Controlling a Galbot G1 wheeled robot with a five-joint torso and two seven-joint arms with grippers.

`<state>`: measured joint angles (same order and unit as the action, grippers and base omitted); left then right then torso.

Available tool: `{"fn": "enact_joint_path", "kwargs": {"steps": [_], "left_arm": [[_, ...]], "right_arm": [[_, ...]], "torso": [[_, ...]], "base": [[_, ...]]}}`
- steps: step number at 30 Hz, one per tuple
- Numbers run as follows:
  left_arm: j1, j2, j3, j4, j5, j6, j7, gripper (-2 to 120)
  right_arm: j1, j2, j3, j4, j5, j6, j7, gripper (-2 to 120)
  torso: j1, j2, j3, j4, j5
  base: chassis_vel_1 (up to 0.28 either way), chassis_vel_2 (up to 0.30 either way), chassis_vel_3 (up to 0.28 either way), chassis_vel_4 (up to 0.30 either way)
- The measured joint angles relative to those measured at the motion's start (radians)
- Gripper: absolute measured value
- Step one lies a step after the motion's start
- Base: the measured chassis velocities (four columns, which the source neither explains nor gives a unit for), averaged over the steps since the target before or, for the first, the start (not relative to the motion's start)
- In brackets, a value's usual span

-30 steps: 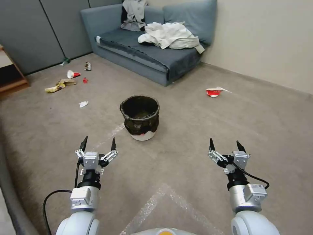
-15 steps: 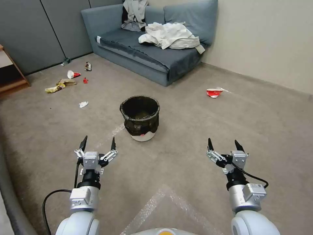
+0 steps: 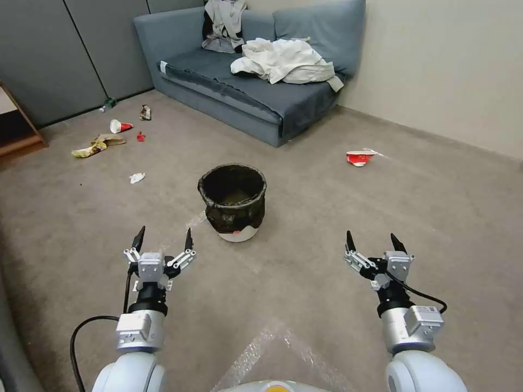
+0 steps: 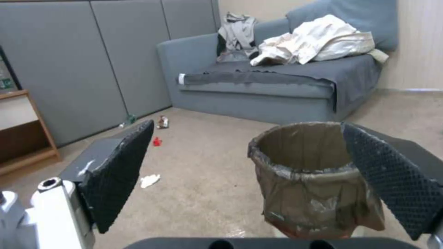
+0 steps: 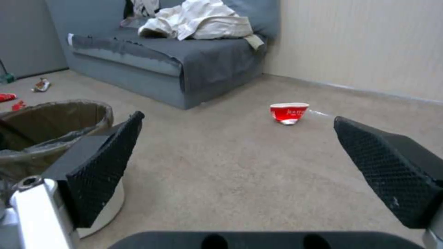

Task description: Pick up the trash can from the floor.

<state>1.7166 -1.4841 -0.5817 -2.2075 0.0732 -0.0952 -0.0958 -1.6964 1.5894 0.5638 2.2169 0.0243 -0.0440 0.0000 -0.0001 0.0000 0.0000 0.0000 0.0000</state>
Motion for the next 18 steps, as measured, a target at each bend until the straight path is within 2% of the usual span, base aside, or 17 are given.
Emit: {"fn": "enact_joint_path", "kwargs": {"steps": [7,18], "left_arm": [[-0.002,-0.002,0.003,0.001,0.0,0.0,0.0,100],[-0.005,-0.002,0.003,0.007,-0.001,0.001,0.0,100]], "right_arm": [[0.001,0.0,0.0,-0.002,0.0,0.0,-0.002,100],[0.003,0.0,0.0,-0.008,-0.001,0.003,-0.003,100]], "torso": [[0.0,0.0,0.0,0.0,0.0],[0.0,0.0,0.0,0.0,0.0001]], "base": [[-0.051,0.036,0.037,-0.043],[-0.078,0.076,0.09,-0.082]]}}
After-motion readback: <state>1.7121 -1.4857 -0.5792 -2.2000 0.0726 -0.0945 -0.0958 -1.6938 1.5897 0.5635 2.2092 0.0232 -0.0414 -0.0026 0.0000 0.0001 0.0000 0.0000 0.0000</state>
